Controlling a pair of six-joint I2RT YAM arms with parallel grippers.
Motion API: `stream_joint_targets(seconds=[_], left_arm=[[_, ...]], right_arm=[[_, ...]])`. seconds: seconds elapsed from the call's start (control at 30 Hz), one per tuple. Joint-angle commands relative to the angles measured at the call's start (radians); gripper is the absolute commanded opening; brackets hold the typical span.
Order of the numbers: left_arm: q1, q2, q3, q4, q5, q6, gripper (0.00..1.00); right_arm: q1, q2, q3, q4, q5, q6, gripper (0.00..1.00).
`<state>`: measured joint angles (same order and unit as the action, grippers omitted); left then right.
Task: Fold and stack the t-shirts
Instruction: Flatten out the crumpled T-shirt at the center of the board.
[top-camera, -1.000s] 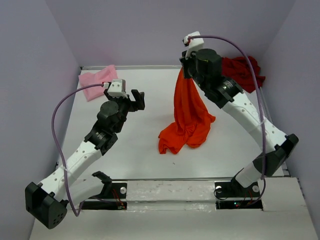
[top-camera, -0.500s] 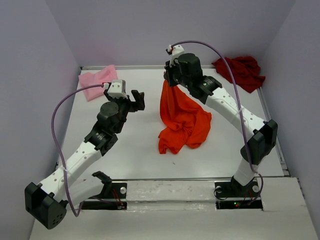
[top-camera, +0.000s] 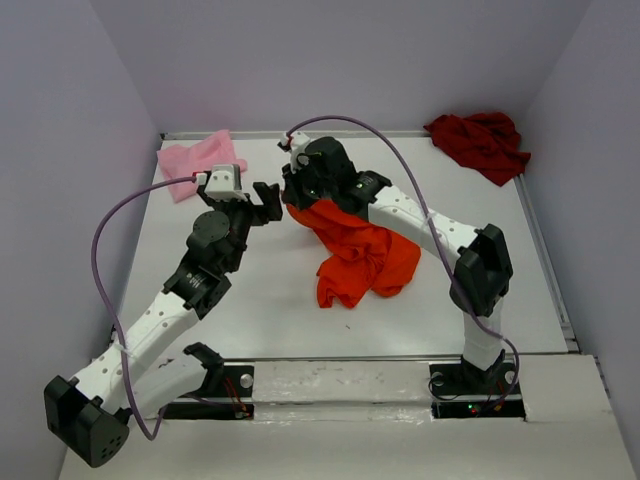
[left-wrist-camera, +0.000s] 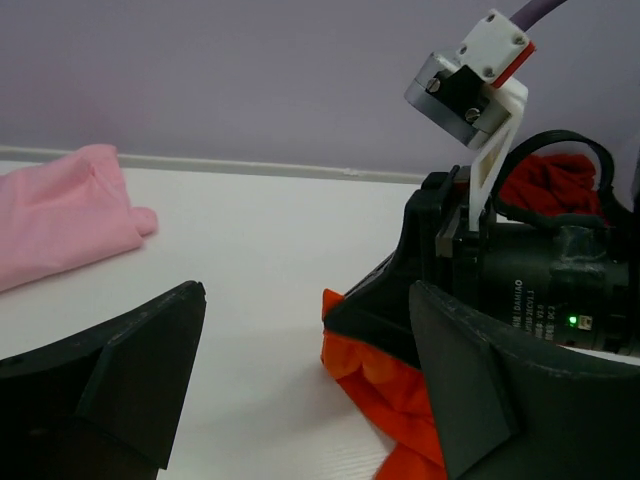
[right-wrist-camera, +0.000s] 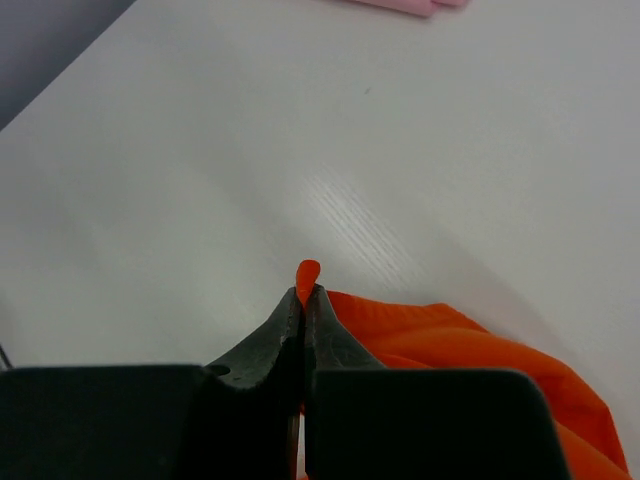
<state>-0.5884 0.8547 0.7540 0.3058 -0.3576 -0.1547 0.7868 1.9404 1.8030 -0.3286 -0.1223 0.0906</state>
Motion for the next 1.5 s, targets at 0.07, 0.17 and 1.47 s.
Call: stream_joint_targets(seconds=[0.07,0.17,1.47], left_arm=[[-0.004,-0.014,0.018,0.029,-0.101,0.018,0.93],[-0.004,-0.011,0.011,0.033,-0.113,0.006,0.93],[-0.048,0.267,-0.4,-0.065,-0.018,-0.675,0.85]], right_arm=[[0.012,-0.05,0.01,0.089,-0.11,0.023,0.7],[0.012,-0.13,-0.066,0.102,0.037,-0.012,1.0],[-0.173,-0.471,-0.758,0.099,0.569,0.337,0.96]])
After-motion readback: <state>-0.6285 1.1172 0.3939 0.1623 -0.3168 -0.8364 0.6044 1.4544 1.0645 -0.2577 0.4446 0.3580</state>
